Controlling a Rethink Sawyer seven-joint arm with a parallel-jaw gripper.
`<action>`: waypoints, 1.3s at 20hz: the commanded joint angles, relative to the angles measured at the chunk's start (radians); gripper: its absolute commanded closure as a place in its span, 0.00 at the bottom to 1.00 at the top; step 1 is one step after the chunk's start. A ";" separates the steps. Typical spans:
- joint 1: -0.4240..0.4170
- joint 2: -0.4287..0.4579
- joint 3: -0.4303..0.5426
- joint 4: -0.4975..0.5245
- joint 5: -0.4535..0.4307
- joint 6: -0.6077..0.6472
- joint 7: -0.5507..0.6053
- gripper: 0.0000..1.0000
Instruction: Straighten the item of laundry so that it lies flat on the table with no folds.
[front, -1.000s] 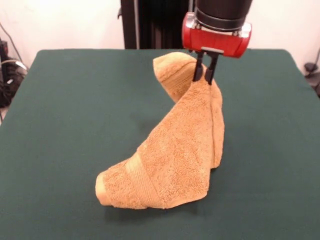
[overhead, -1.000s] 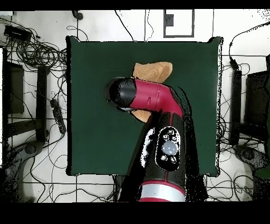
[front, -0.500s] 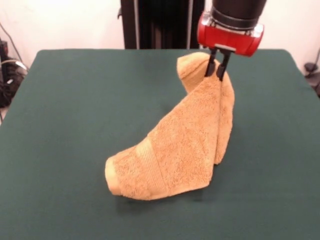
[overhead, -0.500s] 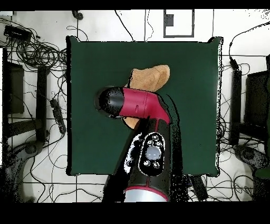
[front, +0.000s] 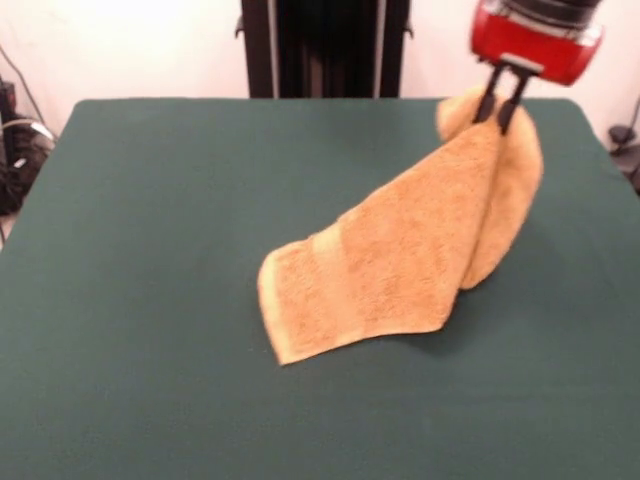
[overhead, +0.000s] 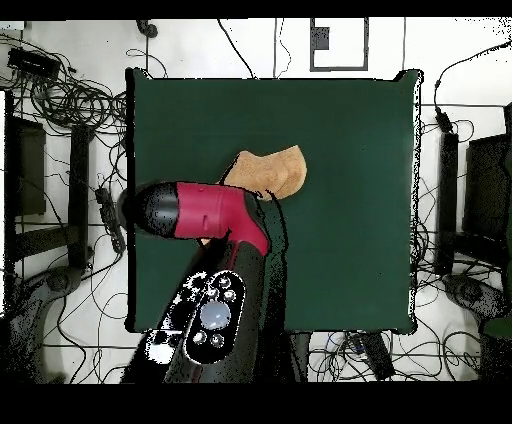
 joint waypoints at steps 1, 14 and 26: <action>0.028 0.018 0.030 0.115 0.057 -0.032 0.285 1.00; -0.070 0.024 0.106 0.106 0.030 -0.061 0.178 0.00; -0.246 0.175 0.210 -0.130 -0.039 -0.082 0.016 0.00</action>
